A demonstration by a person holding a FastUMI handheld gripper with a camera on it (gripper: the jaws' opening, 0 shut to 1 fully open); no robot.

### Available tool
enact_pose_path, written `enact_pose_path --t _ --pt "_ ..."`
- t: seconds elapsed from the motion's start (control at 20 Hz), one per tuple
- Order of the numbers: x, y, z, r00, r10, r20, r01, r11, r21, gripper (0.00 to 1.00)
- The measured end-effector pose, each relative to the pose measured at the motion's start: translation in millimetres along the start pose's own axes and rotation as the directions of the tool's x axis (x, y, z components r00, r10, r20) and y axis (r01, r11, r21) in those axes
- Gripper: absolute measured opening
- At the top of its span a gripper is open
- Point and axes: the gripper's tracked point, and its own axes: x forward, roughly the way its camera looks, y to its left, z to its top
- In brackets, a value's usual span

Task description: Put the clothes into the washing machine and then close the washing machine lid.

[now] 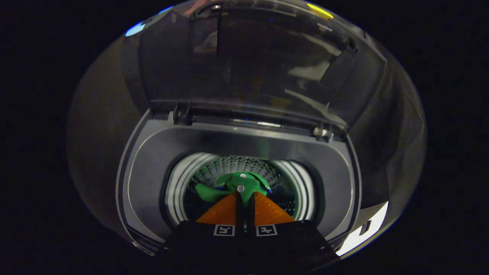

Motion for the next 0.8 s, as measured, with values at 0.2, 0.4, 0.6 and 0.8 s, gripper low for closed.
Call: enact_pose_path --t 0.2,0.4,0.6,0.8 --pt "18 6 -19 0.994 0.021 -0.105 -0.018 0.999 0.027 0.06" --pt "30 1 -40 0.982 0.011 -0.191 -0.002 0.999 0.047 0.12" --pt "38 -2 -38 0.980 0.030 -0.195 -0.015 0.997 0.076 0.81" --pt "11 -5 -29 0.989 0.023 -0.145 -0.012 0.997 0.080 0.99"
